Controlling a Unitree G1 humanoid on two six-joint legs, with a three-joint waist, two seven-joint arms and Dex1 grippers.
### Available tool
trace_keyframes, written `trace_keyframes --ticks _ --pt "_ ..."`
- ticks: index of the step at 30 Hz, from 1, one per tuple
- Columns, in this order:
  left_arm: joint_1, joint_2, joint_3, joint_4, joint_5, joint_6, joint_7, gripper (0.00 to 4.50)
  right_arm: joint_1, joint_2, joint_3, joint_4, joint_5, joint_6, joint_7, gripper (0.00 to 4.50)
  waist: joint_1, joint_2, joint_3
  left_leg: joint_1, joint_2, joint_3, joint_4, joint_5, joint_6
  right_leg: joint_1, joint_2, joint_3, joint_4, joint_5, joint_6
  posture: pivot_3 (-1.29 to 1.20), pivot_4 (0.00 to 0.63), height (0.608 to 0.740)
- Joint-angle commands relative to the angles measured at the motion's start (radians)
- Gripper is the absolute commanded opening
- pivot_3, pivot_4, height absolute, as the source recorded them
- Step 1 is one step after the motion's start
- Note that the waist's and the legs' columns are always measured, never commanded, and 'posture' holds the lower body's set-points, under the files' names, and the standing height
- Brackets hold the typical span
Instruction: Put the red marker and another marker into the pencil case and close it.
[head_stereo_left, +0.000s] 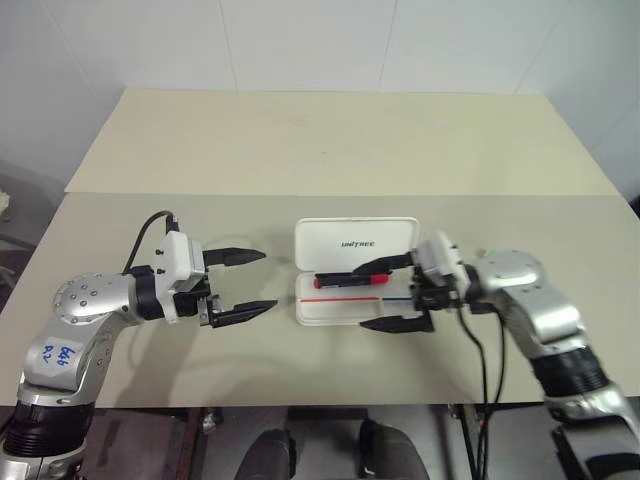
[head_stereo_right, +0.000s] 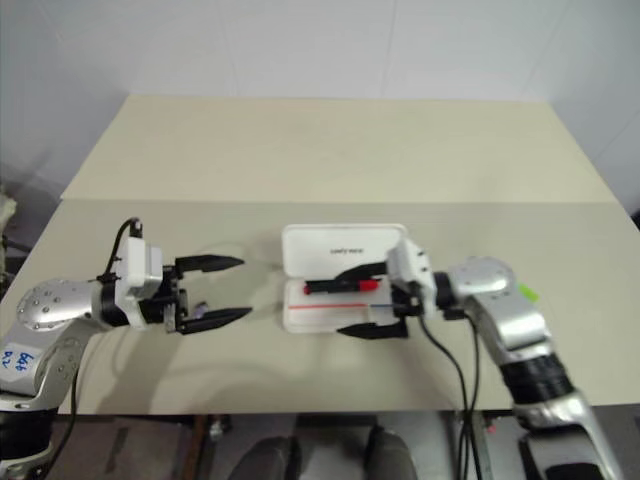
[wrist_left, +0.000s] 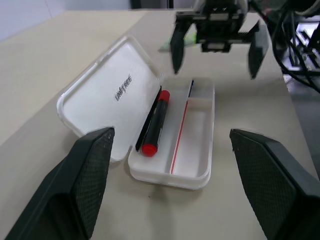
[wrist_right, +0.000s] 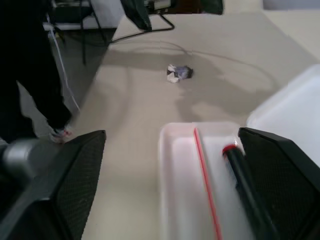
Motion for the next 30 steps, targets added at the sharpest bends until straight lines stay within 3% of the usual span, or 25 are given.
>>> trace_keyframes --ticks 1,6,10,21,30 --pt "-0.018 -0.013 -0.011 -0.002 -0.020 -0.008 -0.004 3.94 0.036 -0.060 -0.115 -0.060 0.067 0.086 -0.045 4.46 0.005 0.000 0.000 0.000 0.000 0.000 0.000 0.000 0.000 0.000 0.000 0.000 0.000 0.000 0.000 0.00 0.150 0.740" --pt "-0.054 -0.033 -0.038 0.029 -0.014 -0.018 -0.018 3.94 0.057 -0.151 -0.246 0.133 -0.006 0.022 -0.089 4.46 0.010 0.000 0.000 0.001 0.000 0.005 0.001 0.000 0.001 0.001 0.000 0.001 -0.001 0.000 0.000 0.00 0.150 0.740" --pt "-0.101 -0.052 -0.069 0.055 -0.010 -0.019 -0.028 3.94 0.063 -0.183 -0.273 0.287 -0.071 -0.053 -0.094 4.46 0.009 -0.001 0.000 0.002 0.001 0.005 0.001 0.000 0.001 0.001 0.000 0.001 -0.002 0.000 0.000 0.00 0.150 0.740" --pt "-0.248 -0.141 -0.165 0.143 0.026 -0.049 -0.042 3.94 -0.099 -0.251 -0.238 0.833 -0.300 -0.316 -0.123 4.46 0.005 -0.001 0.000 0.002 0.002 0.011 0.002 0.001 0.002 0.001 0.000 0.001 -0.003 0.000 0.000 0.00 0.150 0.740" --pt "-0.270 -0.171 -0.179 0.157 0.035 -0.060 -0.043 3.94 -0.256 -0.259 -0.195 1.137 -0.421 -0.405 -0.130 4.46 -0.001 -0.001 0.000 0.003 0.004 0.016 0.001 0.001 0.002 0.002 0.001 0.001 -0.003 0.000 0.000 0.00 0.150 0.740"
